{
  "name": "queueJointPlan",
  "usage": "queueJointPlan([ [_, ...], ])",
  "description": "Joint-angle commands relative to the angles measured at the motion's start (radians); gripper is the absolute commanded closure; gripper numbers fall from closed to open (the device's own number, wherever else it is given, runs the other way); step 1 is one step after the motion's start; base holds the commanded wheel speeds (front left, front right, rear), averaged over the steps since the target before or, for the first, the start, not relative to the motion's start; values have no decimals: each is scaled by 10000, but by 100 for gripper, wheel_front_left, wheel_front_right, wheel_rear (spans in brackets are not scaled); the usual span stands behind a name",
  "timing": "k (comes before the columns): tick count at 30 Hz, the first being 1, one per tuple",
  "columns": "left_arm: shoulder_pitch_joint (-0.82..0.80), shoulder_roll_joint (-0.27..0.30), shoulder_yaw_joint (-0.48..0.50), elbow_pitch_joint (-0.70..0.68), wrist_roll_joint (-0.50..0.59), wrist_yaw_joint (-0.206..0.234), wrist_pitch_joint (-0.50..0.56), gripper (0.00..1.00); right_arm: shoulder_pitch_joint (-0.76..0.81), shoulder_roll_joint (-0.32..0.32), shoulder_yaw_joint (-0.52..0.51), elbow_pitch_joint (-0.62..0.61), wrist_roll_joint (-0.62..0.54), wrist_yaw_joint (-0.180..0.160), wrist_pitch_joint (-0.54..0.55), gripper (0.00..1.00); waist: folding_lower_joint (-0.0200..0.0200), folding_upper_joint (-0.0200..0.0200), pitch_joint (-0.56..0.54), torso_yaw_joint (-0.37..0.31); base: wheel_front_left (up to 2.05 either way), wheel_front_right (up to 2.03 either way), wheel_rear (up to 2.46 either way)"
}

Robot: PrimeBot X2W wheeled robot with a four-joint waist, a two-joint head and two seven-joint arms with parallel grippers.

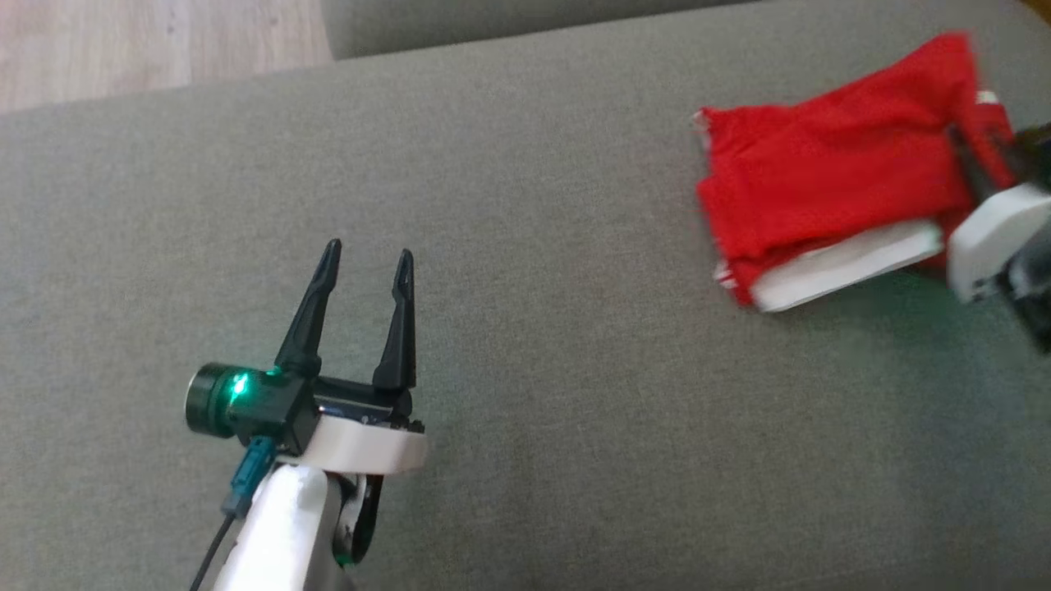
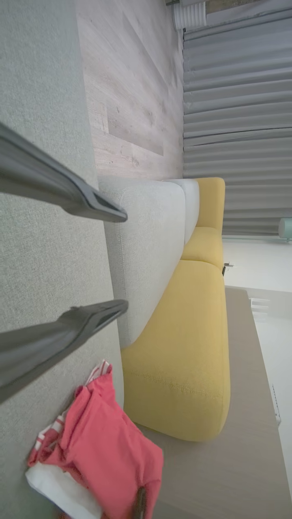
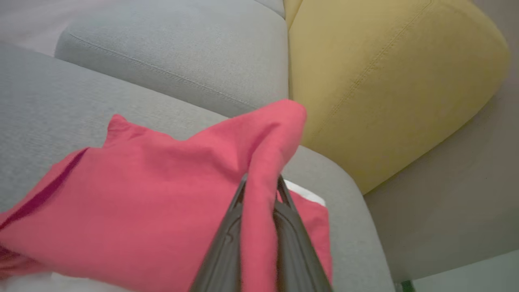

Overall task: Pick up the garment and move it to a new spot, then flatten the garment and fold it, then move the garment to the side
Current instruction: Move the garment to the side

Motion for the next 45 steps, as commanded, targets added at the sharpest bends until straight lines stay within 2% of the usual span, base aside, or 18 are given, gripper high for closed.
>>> queueJointPlan([
  [1,-493,55,293,-306,111,1,-51,0,-376,-605,31,-522,137,-7,184,100,0,0,272,-57,0,0,0],
  [5,-591,55,406,-158,208,-100,-51,0,-330,-1654,-233,-629,-130,-7,940,100,0,0,605,-94,0,0,0],
  [7,-625,55,466,-128,247,-145,-51,0,-340,-1808,-504,-570,-162,-7,1097,100,0,0,699,-100,0,0,0],
  [13,-795,55,596,-173,286,-211,-51,0,-383,-1969,-1346,-97,-402,-7,1277,100,0,0,1087,-40,0,0,0],
  [19,-846,55,497,67,360,-337,-51,0,-222,-1719,-2536,462,-648,-7,1057,100,0,0,1242,57,0,0,0],
  [20,-834,55,528,52,354,-316,-51,0,-173,-1614,-2733,517,-724,-7,968,66,0,0,1254,54,0,0,0],
  [21,-810,55,572,28,343,-289,-51,0,-136,-1498,-2940,555,-806,-7,870,0,0,0,1257,43,0,0,0],
  [27,-677,55,866,4,356,-323,-51,0,-71,-934,-3764,494,-1373,-7,655,0,0,0,1007,-44,0,0,0],
  [33,-488,54,1017,-102,164,-256,-51,0,-81,-185,-3978,-287,-1590,-7,492,0,0,0,348,-88,0,0,0],
  [40,-73,54,1091,-170,-82,-210,-51,0,329,1138,-3500,-2093,-519,-7,-42,0,0,0,-507,55,0,0,0],
  [45,199,54,1180,-575,-187,-122,-51,0,1289,2142,-3420,-3566,365,-7,-658,0,0,0,-894,284,0,0,0],
])
